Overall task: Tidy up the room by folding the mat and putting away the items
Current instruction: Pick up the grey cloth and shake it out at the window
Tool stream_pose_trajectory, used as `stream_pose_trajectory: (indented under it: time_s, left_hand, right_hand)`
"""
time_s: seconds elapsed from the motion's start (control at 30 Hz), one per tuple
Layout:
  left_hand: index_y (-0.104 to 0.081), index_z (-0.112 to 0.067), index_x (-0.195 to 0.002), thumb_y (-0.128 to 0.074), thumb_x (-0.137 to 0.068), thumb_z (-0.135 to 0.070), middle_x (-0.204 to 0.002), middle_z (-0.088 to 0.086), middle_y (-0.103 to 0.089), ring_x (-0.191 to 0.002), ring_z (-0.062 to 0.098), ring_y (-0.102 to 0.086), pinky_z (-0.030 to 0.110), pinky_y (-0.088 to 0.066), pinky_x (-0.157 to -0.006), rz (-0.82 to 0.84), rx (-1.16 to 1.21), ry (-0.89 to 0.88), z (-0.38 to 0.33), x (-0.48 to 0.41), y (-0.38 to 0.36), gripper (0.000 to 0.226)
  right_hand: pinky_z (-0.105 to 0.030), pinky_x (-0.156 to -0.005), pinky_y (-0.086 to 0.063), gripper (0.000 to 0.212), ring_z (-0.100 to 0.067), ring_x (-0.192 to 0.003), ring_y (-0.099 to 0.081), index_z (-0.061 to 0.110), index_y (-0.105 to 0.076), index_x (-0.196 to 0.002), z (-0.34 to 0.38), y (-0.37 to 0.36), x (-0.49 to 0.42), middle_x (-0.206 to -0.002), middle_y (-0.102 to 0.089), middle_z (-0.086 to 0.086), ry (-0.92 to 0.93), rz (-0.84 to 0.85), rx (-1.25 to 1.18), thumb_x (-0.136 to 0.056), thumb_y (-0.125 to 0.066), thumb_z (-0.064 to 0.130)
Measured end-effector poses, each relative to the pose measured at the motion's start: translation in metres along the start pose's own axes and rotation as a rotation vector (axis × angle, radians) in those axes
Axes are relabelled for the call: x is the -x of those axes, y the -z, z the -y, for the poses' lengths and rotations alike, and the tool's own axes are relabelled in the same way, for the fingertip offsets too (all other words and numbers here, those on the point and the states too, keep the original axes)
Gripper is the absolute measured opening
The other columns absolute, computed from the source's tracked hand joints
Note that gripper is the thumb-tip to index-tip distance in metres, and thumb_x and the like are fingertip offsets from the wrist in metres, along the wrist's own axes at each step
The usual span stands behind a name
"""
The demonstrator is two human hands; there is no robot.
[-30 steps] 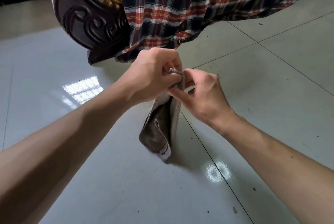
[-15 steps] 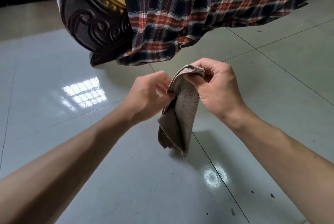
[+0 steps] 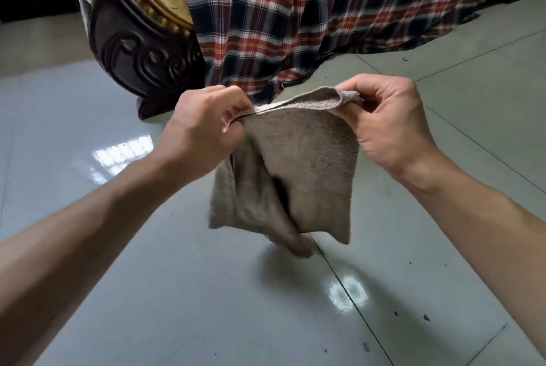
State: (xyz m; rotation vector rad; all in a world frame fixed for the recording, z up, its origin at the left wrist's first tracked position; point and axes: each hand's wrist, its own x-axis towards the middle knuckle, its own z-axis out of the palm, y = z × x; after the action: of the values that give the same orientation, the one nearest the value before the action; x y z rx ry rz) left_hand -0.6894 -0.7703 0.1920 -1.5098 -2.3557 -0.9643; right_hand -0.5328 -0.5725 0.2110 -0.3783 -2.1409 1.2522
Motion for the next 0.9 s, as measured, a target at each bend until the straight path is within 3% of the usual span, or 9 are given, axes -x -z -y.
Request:
stream_pose_trajectory:
  time_s: [0.07,0.17,0.33,0.5,0.6,0.7,0.83,0.9]
  left_hand:
    - [-0.071,-0.01,-0.093,-0.069,-0.074,0.001,-0.078,-0.001,-0.064,-0.069,0.02,-0.059,0.035,-0.053,-0.061,0.058,-0.087,-0.011,-0.009,-0.01,0.014,0.022]
    - [-0.062,-0.008,-0.078,-0.067,-0.072,0.0,-0.071,0.001,-0.058,-0.064,0.024,-0.054,0.044,-0.049,-0.056,0.135,-0.056,0.029,-0.031,-0.021,0.032,0.011]
    - [-0.063,-0.018,-0.092,-0.063,-0.092,-0.005,-0.087,-0.001,-0.069,-0.083,0.019,-0.067,0.047,-0.059,-0.072,0.119,0.272,0.253,-0.081,-0.062,0.103,0.013]
    - [-0.063,-0.023,-0.096,-0.054,-0.099,-0.008,-0.086,-0.005,-0.068,-0.079,0.014,-0.069,0.043,-0.06,-0.066,0.095,0.337,0.24,-0.155,-0.128,0.241,0.018]
    - [-0.062,-0.034,-0.086,-0.054,-0.098,-0.007,-0.074,-0.013,-0.06,-0.064,0.006,-0.055,0.036,-0.052,-0.059,0.043,0.349,0.284,-0.2,-0.17,0.339,0.03]
    - [-0.062,-0.03,-0.083,-0.056,-0.095,-0.008,-0.063,-0.014,-0.054,-0.056,0.007,-0.044,0.025,-0.041,-0.056,0.008,0.312,0.331,-0.244,-0.197,0.432,0.026]
    - [-0.065,-0.028,-0.09,-0.06,-0.097,-0.013,-0.071,0.004,-0.061,-0.061,0.025,-0.051,0.037,-0.045,-0.061,0.039,0.238,0.34,-0.293,-0.212,0.555,0.017]
    - [-0.065,-0.029,-0.09,-0.06,-0.097,-0.012,-0.074,0.0,-0.064,-0.065,0.015,-0.054,0.033,-0.047,-0.066,0.044,0.188,0.324,-0.317,-0.215,0.613,0.019]
  right_hand:
    - [-0.03,-0.066,-0.056,0.01,-0.013,-0.071,-0.064,0.008,-0.077,-0.086,0.023,0.007,-0.007,-0.079,-0.073,-0.005,0.022,-0.02,-0.041,-0.085,-0.079,0.018]
    - [-0.04,-0.071,-0.061,0.006,-0.03,-0.078,-0.071,0.004,-0.077,-0.087,0.073,0.02,-0.023,-0.084,-0.075,-0.01,0.046,0.014,-0.074,-0.087,-0.076,0.01]
    - [-0.02,-0.065,-0.053,0.011,-0.008,-0.071,-0.066,0.02,-0.076,-0.082,0.173,0.074,-0.061,-0.077,-0.073,0.004,0.042,0.064,-0.023,-0.087,-0.075,0.011]
    - [-0.025,-0.07,-0.056,0.006,-0.014,-0.076,-0.068,0.01,-0.077,-0.087,0.313,0.152,-0.114,-0.084,-0.075,-0.006,0.013,0.055,0.019,-0.086,-0.076,0.016]
    - [-0.03,-0.069,-0.058,0.015,-0.025,-0.076,-0.068,0.005,-0.077,-0.09,0.409,0.19,-0.144,-0.085,-0.074,-0.012,0.004,0.078,-0.002,-0.085,-0.076,0.019]
    - [-0.023,-0.065,-0.052,0.014,-0.014,-0.072,-0.063,0.007,-0.076,-0.088,0.494,0.217,-0.164,-0.08,-0.072,-0.007,-0.005,0.129,-0.062,-0.086,-0.075,0.021]
    - [-0.038,-0.065,-0.048,0.018,-0.021,-0.072,-0.058,0.005,-0.075,-0.089,0.594,0.239,-0.179,-0.086,-0.068,-0.026,-0.002,0.164,-0.122,-0.088,-0.074,0.023]
    - [-0.039,-0.065,-0.046,0.021,-0.022,-0.072,-0.056,0.004,-0.074,-0.089,0.646,0.246,-0.184,-0.086,-0.066,-0.03,-0.005,0.178,-0.139,-0.089,-0.074,0.025]
